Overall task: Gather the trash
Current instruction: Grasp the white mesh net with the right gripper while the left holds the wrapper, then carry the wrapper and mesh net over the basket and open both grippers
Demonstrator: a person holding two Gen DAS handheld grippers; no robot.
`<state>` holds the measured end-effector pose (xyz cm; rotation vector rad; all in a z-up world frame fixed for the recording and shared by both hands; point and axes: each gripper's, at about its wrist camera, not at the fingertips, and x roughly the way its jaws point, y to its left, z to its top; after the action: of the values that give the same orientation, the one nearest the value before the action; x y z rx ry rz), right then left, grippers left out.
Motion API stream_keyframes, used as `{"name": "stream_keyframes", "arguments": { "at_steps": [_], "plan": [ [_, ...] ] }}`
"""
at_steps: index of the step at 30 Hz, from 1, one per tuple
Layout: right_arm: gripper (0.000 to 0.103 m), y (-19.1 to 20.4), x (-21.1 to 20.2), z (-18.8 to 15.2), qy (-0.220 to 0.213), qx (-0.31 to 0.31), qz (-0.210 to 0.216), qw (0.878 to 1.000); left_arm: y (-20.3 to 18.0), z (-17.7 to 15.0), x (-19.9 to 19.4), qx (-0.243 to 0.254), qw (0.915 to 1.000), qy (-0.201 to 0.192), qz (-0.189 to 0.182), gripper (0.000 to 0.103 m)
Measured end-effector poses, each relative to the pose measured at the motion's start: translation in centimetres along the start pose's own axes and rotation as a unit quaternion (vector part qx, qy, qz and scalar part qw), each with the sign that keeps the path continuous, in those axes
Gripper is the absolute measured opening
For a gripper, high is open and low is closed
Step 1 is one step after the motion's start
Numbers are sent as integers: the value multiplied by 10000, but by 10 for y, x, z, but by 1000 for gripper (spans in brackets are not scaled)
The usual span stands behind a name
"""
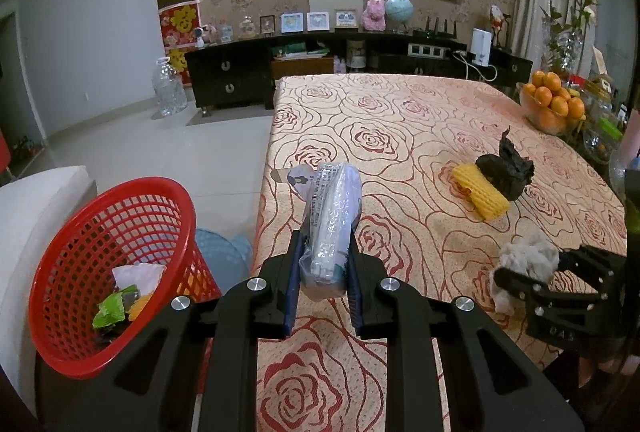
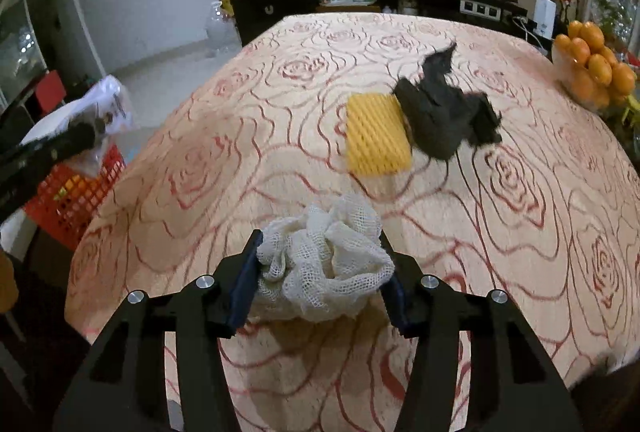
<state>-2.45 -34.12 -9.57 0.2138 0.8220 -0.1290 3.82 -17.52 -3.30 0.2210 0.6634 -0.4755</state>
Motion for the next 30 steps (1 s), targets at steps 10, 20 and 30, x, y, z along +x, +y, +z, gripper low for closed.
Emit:
{"name": "stream_keyframes", "arguments": {
  "at_steps": [10,20,30],
  "plan": [
    [68,2,4,-4,-44,-76,-143,9999,6,-1,-2,-58,10000,-28,59,19],
    [51,3,-7,-1,-199,-151,-50,9997,6,-6,-11,-51,9998,-131,144,19],
    [51,3,-38,8,-582,-42,-22,9983,11,0,-27,-30,9992,-329,243,19]
  ]
}}
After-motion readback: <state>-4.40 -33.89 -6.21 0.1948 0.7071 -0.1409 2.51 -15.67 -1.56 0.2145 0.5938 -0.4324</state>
